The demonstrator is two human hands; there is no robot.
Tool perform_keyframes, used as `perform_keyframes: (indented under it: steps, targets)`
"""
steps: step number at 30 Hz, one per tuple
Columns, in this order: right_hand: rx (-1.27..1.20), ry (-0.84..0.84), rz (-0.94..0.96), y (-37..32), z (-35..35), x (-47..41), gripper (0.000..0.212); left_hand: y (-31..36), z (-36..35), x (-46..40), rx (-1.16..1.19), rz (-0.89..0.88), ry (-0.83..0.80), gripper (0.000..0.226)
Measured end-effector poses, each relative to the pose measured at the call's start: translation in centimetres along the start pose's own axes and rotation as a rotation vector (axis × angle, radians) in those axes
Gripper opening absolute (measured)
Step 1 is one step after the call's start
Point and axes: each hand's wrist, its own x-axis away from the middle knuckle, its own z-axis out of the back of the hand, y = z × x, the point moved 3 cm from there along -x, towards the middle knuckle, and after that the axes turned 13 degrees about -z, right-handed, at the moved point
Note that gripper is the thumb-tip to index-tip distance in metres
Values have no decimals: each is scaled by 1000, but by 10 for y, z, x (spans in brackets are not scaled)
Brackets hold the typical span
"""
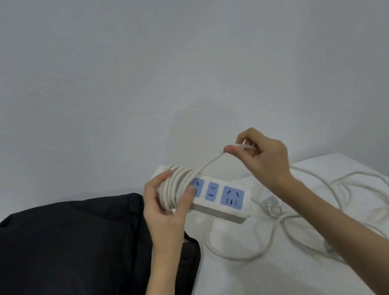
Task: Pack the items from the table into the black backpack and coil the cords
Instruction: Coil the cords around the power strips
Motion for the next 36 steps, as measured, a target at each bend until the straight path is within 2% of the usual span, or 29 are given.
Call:
perform_keyframes:
  steps: [3, 5, 7, 9, 12, 15, 18, 21, 24, 27, 31, 33, 36]
  targets:
    - [9, -115, -147, 21, -17, 32, 27, -1, 4, -2, 78, 71, 105, 47]
    - [-11, -229, -220, 25, -32, 56, 11, -4, 5, -2, 125, 123, 158, 44]
    - [9, -253, -279, 23, -45, 75, 16, -7, 4, -1, 183, 167, 199, 43]
    - [110, -224, -247, 16, -58, 92, 28, -11, 4, 2, 229, 207, 290, 41]
    - [295, -214, -63, 3, -68, 104, 39, -16, 10, 4, 235, 225, 511, 31]
    - [334, -387, -114, 13, -64, 119, 35, -20, 26, 2, 221, 171, 715, 30]
    - [281, -425, -120, 17, -54, 144, 23, -21, 35, -1, 171, 91, 801, 33]
    - [243, -406, 106, 8, -49, 156, 11, -21, 29, 4, -44, 13, 718, 38]
    - [199, -355, 321, -7, -40, 140, 30, -23, 16, 14, -287, -189, 471, 37]
    - [243, -227, 452, -20, -32, 111, 29, -31, 4, 21, -355, -312, 247, 38]
    - [264, -84, 406, -24, -23, 73, 40, -24, -2, 19, -290, -263, 207, 41]
    - [206, -83, 393, -26, -19, 62, 39, -20, -3, 18, -269, -248, 176, 46]
    - [183, -120, 355, -27, -18, 50, 38, -15, -5, 16, -250, -237, 109, 65]
